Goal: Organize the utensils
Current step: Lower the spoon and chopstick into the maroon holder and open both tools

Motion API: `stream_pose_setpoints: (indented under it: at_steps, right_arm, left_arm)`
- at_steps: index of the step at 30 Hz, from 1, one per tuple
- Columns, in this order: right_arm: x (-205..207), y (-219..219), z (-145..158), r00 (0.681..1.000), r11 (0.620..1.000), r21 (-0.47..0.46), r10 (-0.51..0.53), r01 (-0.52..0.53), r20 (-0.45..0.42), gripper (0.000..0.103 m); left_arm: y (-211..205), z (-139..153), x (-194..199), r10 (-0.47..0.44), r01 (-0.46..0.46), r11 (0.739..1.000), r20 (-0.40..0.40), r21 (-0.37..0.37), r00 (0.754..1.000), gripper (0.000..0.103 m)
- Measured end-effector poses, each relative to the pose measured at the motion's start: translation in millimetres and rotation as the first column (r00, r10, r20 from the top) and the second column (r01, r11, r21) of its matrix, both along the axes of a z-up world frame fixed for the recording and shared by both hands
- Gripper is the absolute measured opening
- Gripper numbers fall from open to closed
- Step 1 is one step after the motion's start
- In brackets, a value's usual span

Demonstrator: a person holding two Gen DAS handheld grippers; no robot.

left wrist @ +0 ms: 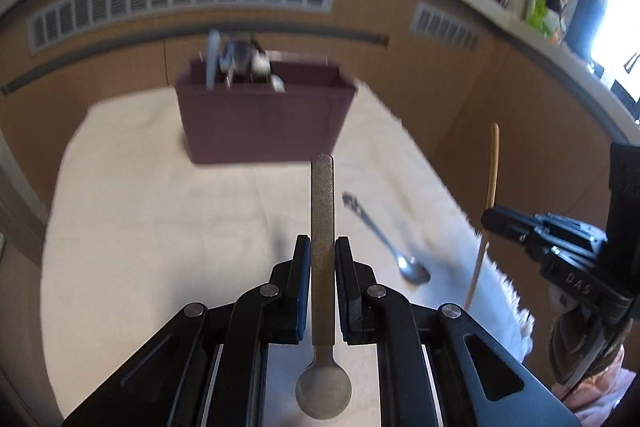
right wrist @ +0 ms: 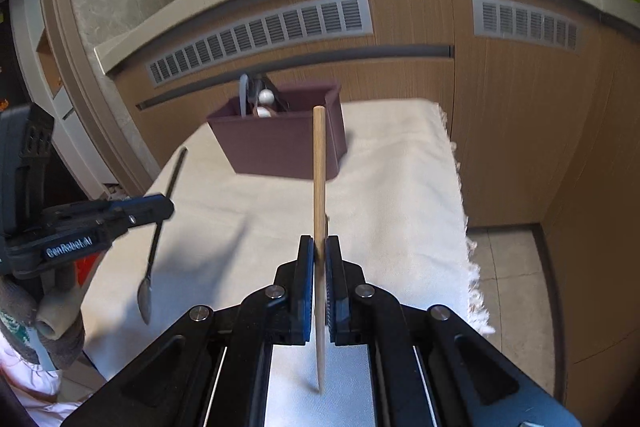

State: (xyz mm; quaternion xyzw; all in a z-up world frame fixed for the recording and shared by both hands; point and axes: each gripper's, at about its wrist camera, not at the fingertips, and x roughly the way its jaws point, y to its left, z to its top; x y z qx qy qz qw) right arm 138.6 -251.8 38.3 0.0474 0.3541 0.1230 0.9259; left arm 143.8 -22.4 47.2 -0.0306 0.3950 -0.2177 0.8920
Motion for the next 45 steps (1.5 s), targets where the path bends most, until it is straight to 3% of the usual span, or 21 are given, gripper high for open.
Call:
stream_pose_setpoints:
  at_steps: [3, 5, 9, 12, 15, 21, 24, 30, 32, 34, 35, 36, 38, 40, 45]
  right_arm:
    - [2.9, 3.2, 33.2, 0.997, 1.000, -0.010, -0.011, 0.012, 0.083, 0.005]
    - [11.0, 6.6, 63.0, 0.988, 1.000, -0.024, -0.015, 0.018, 0.154, 0.005]
    - [40.4, 13.7, 136.6, 0.952, 0.999, -0.033, -0.010, 0.022, 0.307, 0.005]
    - [68.0, 20.7, 172.4, 0.927, 0.999, -0.026, -0.011, 0.022, 0.375, 0.005]
    - [101.2, 28.9, 184.5, 0.926, 1.000, -0.022, -0.004, 0.013, 0.377, 0.005]
    - [153.0, 49.4, 160.2, 0.948, 0.998, -0.055, 0.022, -0.005, 0.318, 0.005]
    - [171.4, 57.5, 135.2, 0.963, 0.997, -0.071, 0.035, -0.016, 0.269, 0.005]
    - [191.5, 67.1, 79.8, 0.988, 0.995, -0.096, 0.047, -0.034, 0.145, 0.005]
    - [195.1, 67.7, 61.2, 0.994, 0.994, -0.090, 0.065, -0.057, 0.089, 0.007]
    - [196.2, 68.2, 45.2, 0.997, 0.993, -0.097, 0.066, -0.061, 0.050, 0.025]
    - [194.5, 68.1, 39.2, 0.997, 0.993, -0.105, 0.061, -0.056, 0.041, 0.032]
    - [191.1, 67.1, 34.7, 0.998, 0.993, -0.114, 0.048, -0.043, 0.041, 0.045]
    - [179.9, 63.6, 31.7, 0.998, 0.992, -0.124, 0.025, -0.018, 0.058, 0.056]
    - [167.8, 60.6, 32.4, 0.997, 0.993, -0.118, 0.011, -0.002, 0.076, 0.064]
    - [124.9, 52.7, 38.9, 0.993, 0.997, -0.075, -0.025, 0.034, 0.114, 0.073]
  left_arm:
    - [11.1, 45.7, 7.9, 0.032, -0.027, 0.999, 0.123, -0.044, 0.992, 0.012]
    - [13.8, 78.0, 14.6, 0.063, -0.048, 0.996, 0.221, -0.069, 0.973, 0.012]
    - [13.0, 146.1, 44.1, 0.121, -0.079, 0.990, 0.424, -0.116, 0.898, 0.012]
    - [10.8, 168.7, 79.2, 0.162, -0.098, 0.984, 0.525, -0.148, 0.836, 0.012]
    - [8.8, 173.5, 110.0, 0.194, -0.119, 0.979, 0.564, -0.168, 0.803, 0.012]
    - [23.3, 148.2, 167.5, 0.231, -0.154, 0.971, 0.534, -0.184, 0.814, 0.012]
    - [27.4, 125.1, 190.8, 0.229, -0.159, 0.970, 0.484, -0.182, 0.845, 0.012]
    - [24.3, 73.8, 206.9, 0.236, -0.186, 0.970, 0.427, -0.156, 0.873, 0.012]
    - [23.9, 53.6, 213.9, 0.229, -0.182, 0.971, 0.387, -0.154, 0.893, 0.013]
    - [25.1, 33.7, 220.0, 0.236, -0.192, 0.968, 0.336, -0.159, 0.912, 0.017]
    - [25.9, 24.8, 222.3, 0.235, -0.195, 0.968, 0.306, -0.157, 0.923, 0.027]
    - [27.9, 17.8, 223.9, 0.237, -0.199, 0.967, 0.277, -0.158, 0.931, 0.044]
    - [33.1, 11.0, 219.8, 0.252, -0.217, 0.963, 0.253, -0.159, 0.934, 0.059]
    - [38.6, 11.1, 206.1, 0.260, -0.227, 0.962, 0.253, -0.153, 0.932, 0.061]
    - [51.0, 17.1, 157.9, 0.285, -0.267, 0.958, 0.220, -0.107, 0.933, 0.084]
